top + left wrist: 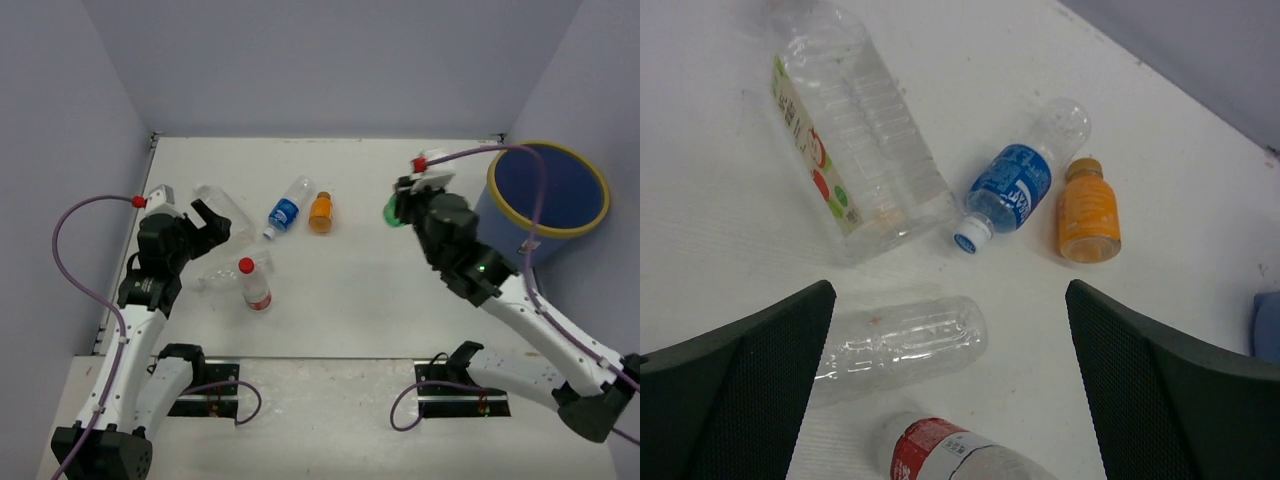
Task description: Put the plastic bottles in the bin
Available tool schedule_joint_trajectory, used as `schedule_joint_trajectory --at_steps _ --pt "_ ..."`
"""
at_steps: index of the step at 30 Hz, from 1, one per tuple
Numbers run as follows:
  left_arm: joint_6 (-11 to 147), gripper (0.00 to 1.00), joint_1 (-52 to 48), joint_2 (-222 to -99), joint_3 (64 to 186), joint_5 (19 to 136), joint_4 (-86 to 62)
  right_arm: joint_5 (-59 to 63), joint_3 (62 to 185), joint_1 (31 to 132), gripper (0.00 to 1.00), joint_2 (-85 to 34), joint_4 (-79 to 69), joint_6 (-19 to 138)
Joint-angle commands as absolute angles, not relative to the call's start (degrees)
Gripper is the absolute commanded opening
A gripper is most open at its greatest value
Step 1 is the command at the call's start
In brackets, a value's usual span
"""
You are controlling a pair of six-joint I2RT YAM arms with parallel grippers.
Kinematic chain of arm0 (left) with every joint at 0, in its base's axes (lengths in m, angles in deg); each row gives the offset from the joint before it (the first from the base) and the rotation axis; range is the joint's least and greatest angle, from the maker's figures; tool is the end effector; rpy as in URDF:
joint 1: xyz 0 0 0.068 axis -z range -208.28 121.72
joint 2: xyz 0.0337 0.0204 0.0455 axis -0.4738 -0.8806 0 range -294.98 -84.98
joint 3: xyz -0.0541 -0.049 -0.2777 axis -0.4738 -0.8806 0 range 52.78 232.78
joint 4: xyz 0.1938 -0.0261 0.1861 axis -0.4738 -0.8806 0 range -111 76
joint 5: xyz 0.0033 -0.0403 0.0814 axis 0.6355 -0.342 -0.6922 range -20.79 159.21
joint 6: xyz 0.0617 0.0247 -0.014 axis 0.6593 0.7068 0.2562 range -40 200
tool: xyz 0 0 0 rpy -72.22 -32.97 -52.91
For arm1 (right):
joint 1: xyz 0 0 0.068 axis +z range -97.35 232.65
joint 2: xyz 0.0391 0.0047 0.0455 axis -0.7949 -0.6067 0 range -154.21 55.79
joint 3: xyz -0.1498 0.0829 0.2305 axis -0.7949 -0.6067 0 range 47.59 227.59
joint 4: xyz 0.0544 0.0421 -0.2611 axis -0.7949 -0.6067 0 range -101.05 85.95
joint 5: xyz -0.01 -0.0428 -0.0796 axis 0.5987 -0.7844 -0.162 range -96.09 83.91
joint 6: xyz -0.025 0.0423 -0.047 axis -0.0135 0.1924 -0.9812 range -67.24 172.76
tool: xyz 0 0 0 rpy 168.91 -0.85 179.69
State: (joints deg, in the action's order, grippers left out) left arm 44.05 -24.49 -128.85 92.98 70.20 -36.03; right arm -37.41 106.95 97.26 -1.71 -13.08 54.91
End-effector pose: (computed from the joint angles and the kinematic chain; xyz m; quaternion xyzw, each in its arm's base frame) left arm 0.1918 -0.0136 0.2945 -0.2301 0.8148 -0.1878 0.4979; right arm 0.1921 0.1497 0.4017 -0.0950 0.7377 0.0670 0.6650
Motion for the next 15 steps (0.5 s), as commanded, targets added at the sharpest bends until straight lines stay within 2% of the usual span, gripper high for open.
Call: schedule_joint_trajectory --at_steps 1,4,9,11,15 --pt "44.55 1.0 -24.59 -128.13 100.71 67.4 -34.94 -51.43 114.66 84.07 0.04 8.25 -11.21 49.14" --pt "45.53 1.0 -24.43 -128.92 104.46 68.09 -34.06 -53.09 117.5 75.23 0.06 9.73 -10.36 45.73" --pt "48.05 1.0 -19.86 -133.42 111.2 69.11 -33.27 -50.13 121.01 61.38 0.07 5.09 -10.3 44.76" --pt "47.44 1.0 -12.07 -137.0 112.72 62.58 -33.4 -48.88 121.98 56.52 0.09 2.47 -10.71 46.0" --pt "49.6 1.0 0.36 -145.41 119.4 48.18 -36.97 -44.73 123.61 49.81 0.25 -1.93 -15.48 50.4"
